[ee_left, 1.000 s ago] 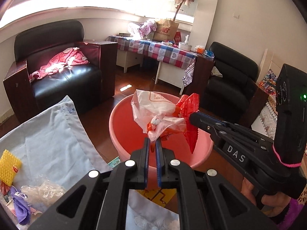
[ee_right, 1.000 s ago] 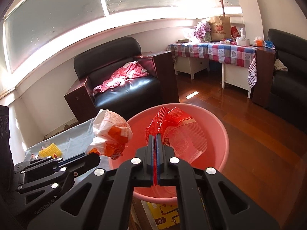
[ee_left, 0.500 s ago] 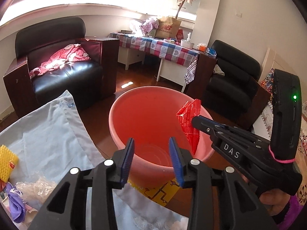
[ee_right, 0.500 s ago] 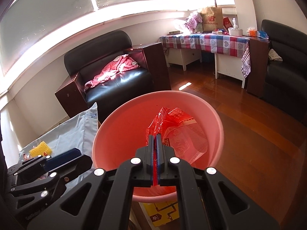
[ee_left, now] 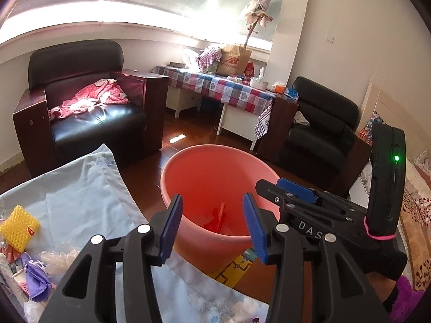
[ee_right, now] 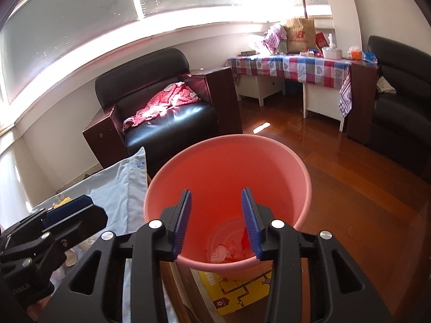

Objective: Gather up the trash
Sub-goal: 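Move both open tools back over the trash pile on the bed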

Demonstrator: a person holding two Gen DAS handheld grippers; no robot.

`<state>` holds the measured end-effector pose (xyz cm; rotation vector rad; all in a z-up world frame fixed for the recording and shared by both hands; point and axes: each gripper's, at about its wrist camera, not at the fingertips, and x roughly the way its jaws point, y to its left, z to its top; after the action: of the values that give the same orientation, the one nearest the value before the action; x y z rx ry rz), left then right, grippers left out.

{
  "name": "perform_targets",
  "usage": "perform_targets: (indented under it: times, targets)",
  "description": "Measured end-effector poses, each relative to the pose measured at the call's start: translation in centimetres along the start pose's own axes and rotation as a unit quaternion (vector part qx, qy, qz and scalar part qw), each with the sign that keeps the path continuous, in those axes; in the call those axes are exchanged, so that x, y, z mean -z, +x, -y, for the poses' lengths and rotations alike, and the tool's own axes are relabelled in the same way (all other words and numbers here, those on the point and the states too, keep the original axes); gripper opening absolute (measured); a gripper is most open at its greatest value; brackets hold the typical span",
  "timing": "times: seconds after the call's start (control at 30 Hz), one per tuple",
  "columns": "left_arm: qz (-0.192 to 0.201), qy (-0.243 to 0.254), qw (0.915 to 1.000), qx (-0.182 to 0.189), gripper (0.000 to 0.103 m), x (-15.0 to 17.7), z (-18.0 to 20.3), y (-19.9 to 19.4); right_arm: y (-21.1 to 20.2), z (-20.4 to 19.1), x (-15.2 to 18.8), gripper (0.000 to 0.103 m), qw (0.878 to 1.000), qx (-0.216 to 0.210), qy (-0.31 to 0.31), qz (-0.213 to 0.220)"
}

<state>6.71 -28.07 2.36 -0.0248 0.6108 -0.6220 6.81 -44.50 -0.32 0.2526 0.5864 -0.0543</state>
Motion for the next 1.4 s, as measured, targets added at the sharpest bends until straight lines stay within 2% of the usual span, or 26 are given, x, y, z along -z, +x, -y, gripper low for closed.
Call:
perform_targets:
  times: [0.27, 0.53, 0.67, 0.83, 1.03, 1.23, 1.4]
  targets:
    - [0.045, -0.011, 0.9989, -0.007, 0.048, -0.4, -0.3, -4.7, -4.3, -3.8, 0.7, 0.04, 0.998, -0.002, -0.041, 0.045]
    - [0.065, -0.017, 0.9973, -0.029, 0.05, 0.8, -2.1, -9.6, -6.8, -7.0, 1.8, 0.04, 0.996, -0.034, -0.063, 0.051]
    - [0.067, -0.014, 0.9964, -0.049, 0.053, 1.9, -3.1, -11.6, -6.9, -8.9, 2.7, 0.04, 0.995, -0.044, -0.088, 0.035]
    - [0.071, -0.008, 0.9944, -0.077, 0.053, 3.7, -4.7, -13.7, -6.7, -10.4, 3.8, 0.039, 0.994, -0.059, -0.092, 0.021]
    - [0.058, -0.017, 0.9937, -0.094, 0.053, 6.5, -7.4, -15.7, -6.0, -12.2, 5.5, 0.039, 0.992, -0.07, -0.105, -0.003]
    - [0.038, -0.046, 0.9899, -0.129, 0.053, 9.3, -10.7, -16.9, -5.1, -13.5, 6.6, 0.039, 0.99, -0.083, -0.11, -0.02]
    - [0.026, -0.084, 0.982, -0.167, 0.053, 10.5, -14.3, -17.8, -4.0, -14.4, 7.2, 0.039, 0.988, -0.098, -0.109, -0.036]
